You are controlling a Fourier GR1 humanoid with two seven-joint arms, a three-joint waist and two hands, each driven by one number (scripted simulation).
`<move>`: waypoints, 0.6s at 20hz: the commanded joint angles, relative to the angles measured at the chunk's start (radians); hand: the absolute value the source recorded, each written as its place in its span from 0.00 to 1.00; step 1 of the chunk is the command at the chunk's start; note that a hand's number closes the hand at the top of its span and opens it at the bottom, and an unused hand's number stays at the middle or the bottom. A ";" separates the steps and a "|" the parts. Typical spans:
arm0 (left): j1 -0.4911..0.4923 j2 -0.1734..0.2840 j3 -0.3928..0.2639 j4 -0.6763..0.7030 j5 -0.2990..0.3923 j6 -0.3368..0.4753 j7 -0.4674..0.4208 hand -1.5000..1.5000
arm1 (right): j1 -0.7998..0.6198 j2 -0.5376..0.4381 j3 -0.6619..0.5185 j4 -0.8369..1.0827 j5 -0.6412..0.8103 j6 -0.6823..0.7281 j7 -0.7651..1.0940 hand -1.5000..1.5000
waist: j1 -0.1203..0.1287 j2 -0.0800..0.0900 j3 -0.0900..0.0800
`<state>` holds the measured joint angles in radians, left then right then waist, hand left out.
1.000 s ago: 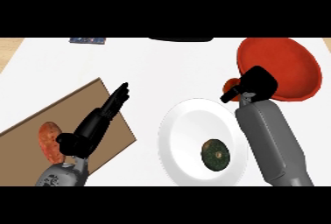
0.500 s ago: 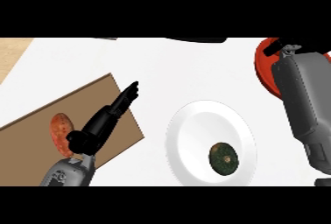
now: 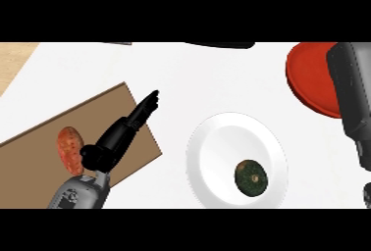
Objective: Pick the tomato from the plate and place it in the bowl
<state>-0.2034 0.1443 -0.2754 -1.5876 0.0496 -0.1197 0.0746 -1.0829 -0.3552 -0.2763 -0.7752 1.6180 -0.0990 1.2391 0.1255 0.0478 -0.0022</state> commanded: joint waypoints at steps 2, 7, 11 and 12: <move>-0.013 -0.001 0.016 0.009 -0.001 0.011 0.012 0.50 | -0.022 -0.001 -0.064 0.091 0.139 -0.040 0.248 1.00 | -0.027 -0.009 0.001; -0.014 0.000 0.027 0.019 0.013 0.000 0.008 0.50 | -0.008 -0.012 -0.111 0.136 0.272 -0.058 0.248 1.00 | -0.030 -0.008 0.002; 0.001 0.002 0.040 0.010 0.014 0.009 0.007 0.50 | 0.018 0.024 -0.238 0.154 0.249 -0.031 0.248 1.00 | -0.050 -0.020 0.003; 0.012 0.022 0.056 0.041 0.015 -0.006 -0.025 0.50 | 0.031 0.061 -0.288 0.156 0.194 -0.043 0.248 1.00 | -0.056 -0.018 0.003</move>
<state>-0.2036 0.1465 -0.2412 -1.5666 0.0587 -0.1124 0.0748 -1.0555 -0.3531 -0.4623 -0.6439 1.8472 -0.1225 1.2427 0.0826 0.0337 0.0001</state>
